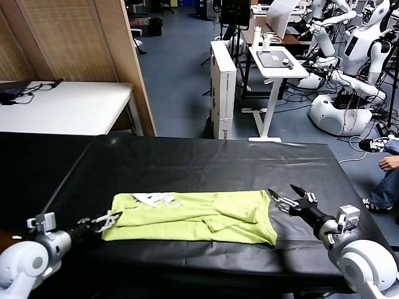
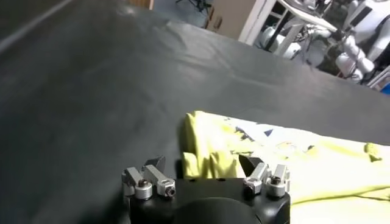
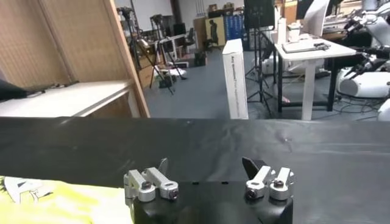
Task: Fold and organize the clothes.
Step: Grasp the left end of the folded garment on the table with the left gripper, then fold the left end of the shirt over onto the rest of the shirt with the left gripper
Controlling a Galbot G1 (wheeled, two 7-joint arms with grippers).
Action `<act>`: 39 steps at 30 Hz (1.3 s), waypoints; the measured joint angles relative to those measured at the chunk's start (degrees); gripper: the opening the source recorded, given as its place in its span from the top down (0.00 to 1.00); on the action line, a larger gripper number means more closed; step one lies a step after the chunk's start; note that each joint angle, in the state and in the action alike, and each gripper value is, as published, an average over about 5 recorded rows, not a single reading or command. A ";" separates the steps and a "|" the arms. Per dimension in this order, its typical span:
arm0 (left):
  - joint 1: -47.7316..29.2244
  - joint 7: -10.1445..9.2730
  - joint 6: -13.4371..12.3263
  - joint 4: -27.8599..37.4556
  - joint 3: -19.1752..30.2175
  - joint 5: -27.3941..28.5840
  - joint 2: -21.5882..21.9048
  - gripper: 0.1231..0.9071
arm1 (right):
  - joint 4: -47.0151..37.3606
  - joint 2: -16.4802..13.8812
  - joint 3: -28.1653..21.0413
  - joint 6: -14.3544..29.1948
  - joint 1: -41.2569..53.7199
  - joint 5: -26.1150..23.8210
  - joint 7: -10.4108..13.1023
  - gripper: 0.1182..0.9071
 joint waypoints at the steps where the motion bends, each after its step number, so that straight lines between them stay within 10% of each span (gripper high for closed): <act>1: 0.00 0.06 -0.03 0.07 0.07 0.12 -0.11 0.00 | 0.00 0.06 -0.06 -0.01 0.01 -0.04 0.01 0.00; 12: -0.24 0.55 -0.17 -0.07 1.40 0.55 -1.73 0.07 | -0.10 0.63 -0.53 -0.02 -0.04 -0.47 0.11 0.00; 25: -0.47 -0.07 0.20 0.08 1.75 0.69 -1.74 0.92 | -0.39 1.76 -1.50 0.54 0.09 -1.76 0.15 0.00; 39: 2.73 -1.58 0.13 -1.93 -2.90 5.11 4.42 0.93 | -1.19 3.50 -1.75 1.92 -0.70 -3.54 0.16 0.00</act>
